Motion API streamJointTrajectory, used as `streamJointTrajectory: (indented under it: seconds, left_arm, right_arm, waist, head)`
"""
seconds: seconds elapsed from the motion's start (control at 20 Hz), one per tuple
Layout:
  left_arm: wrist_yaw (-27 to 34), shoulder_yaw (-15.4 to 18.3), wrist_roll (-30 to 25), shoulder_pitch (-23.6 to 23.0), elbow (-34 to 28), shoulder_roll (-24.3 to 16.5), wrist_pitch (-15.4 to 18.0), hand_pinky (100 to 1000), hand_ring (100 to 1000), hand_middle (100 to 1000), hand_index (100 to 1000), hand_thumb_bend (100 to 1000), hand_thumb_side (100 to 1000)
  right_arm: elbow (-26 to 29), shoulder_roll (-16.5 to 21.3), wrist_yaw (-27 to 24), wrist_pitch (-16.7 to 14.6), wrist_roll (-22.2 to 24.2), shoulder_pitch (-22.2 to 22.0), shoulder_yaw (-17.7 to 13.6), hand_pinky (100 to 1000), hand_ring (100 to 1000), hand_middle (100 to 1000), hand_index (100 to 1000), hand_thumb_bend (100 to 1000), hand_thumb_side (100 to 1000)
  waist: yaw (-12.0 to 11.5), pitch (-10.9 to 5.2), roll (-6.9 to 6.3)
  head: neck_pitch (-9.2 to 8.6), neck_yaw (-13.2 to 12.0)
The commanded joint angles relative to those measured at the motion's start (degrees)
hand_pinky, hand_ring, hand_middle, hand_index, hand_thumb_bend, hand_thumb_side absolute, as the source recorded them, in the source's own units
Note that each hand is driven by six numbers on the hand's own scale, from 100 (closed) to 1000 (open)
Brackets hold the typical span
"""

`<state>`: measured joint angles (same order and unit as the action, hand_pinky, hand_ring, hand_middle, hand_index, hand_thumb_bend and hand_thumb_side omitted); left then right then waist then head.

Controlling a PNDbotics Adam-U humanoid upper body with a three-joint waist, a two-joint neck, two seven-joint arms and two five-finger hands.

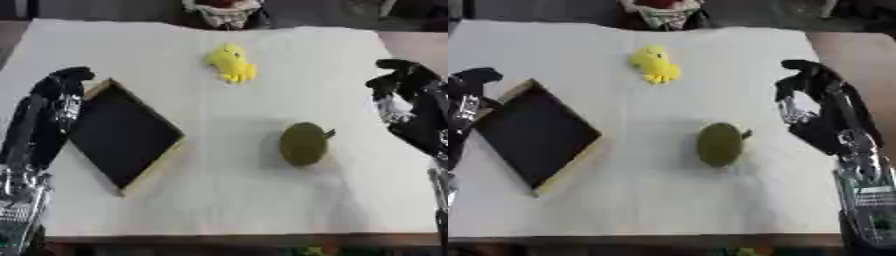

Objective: Pick up objects on the table and place them in the box.

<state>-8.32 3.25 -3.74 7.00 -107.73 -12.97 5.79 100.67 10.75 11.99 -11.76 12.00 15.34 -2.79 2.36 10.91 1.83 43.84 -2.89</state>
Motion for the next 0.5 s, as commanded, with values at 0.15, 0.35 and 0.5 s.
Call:
streamJointTrajectory:
  seconds: [0.15,0.35,0.5]
  left_arm:
    - [-0.2,-0.1,0.1,0.3,-0.7,-0.7,0.0,524,868,698,788,100,725]
    - [-0.2,-0.1,0.1,0.3,-0.7,-0.7,0.0,524,868,698,788,100,725]
    - [-0.2,-0.1,0.1,0.3,-0.7,-0.7,0.0,524,869,698,788,100,726]
  right_arm:
    - [1.5,0.6,-0.1,-0.3,0.4,0.6,-0.1,734,661,486,777,100,433]
    - [1.5,0.6,-0.2,-0.5,0.8,0.6,-0.1,730,655,493,759,100,433]
    - [1.5,0.6,-0.3,-0.6,0.9,0.5,-0.1,721,633,495,758,100,433]
  waist:
    - [0.0,-0.60,-0.17]
    - [0.1,-0.60,-0.16]
    - [0.0,-0.59,-0.16]
  head:
    - [0.28,0.1]
    - [0.28,0.1]
    - [0.28,0.1]
